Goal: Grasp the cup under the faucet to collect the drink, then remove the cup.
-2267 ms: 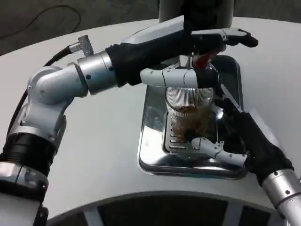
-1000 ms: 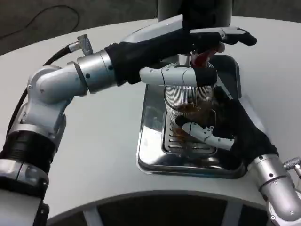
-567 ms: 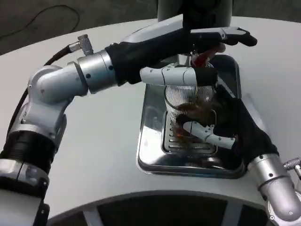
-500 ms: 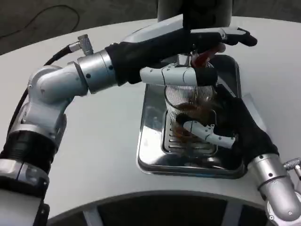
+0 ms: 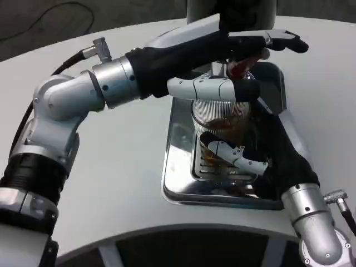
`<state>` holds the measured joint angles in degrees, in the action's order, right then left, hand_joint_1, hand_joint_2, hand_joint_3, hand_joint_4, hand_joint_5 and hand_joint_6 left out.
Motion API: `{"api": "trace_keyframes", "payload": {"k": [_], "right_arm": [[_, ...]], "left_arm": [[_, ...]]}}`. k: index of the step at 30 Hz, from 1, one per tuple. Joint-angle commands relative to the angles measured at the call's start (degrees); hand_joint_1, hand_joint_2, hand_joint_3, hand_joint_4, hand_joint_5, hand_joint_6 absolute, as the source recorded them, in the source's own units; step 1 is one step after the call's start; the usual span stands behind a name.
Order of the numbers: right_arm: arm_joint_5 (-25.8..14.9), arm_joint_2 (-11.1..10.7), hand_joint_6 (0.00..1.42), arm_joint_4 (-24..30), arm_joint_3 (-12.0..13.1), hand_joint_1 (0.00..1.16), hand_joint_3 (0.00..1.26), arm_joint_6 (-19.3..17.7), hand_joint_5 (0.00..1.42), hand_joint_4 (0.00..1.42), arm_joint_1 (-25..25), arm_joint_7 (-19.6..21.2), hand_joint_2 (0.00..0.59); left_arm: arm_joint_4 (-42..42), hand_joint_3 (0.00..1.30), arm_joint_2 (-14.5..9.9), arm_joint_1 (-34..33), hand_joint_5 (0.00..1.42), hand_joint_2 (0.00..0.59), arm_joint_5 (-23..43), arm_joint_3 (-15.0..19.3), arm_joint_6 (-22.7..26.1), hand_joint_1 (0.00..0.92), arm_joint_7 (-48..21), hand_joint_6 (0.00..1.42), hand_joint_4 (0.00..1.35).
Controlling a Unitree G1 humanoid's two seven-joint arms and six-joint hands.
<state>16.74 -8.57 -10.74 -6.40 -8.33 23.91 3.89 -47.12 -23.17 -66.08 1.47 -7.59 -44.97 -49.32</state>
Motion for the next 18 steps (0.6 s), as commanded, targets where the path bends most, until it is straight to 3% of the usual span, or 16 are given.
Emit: {"api": "trace_keyframes", "payload": {"k": [1,10,18], "right_arm": [[1.0,1.5,0.3,-1.5,-1.6,0.74,0.18,-0.6,0.29,0.23,-1.5,1.3,0.217],[3.4,3.1,0.4,-1.9,-2.5,0.77,0.29,-0.9,0.38,0.35,-2.4,6.4,0.233],[5.4,4.7,0.45,-1.9,-3.1,0.78,0.32,-0.2,0.43,0.39,-2.9,10.4,0.233]], "left_arm": [[0.3,0.18,-0.2,1.3,0.08,0.077,-2.0,-1.0,0.5,0.0,0.1,0.06,0.07],[0.0,0.17,-0.1,1.6,0.09,0.052,-2.3,-0.9,0.2,0.0,0.8,0.06,0.08],[0.6,0.12,0.3,2.9,0.13,0.075,0.4,1.4,-1.2,0.0,2.3,0.08,0.08]]}}
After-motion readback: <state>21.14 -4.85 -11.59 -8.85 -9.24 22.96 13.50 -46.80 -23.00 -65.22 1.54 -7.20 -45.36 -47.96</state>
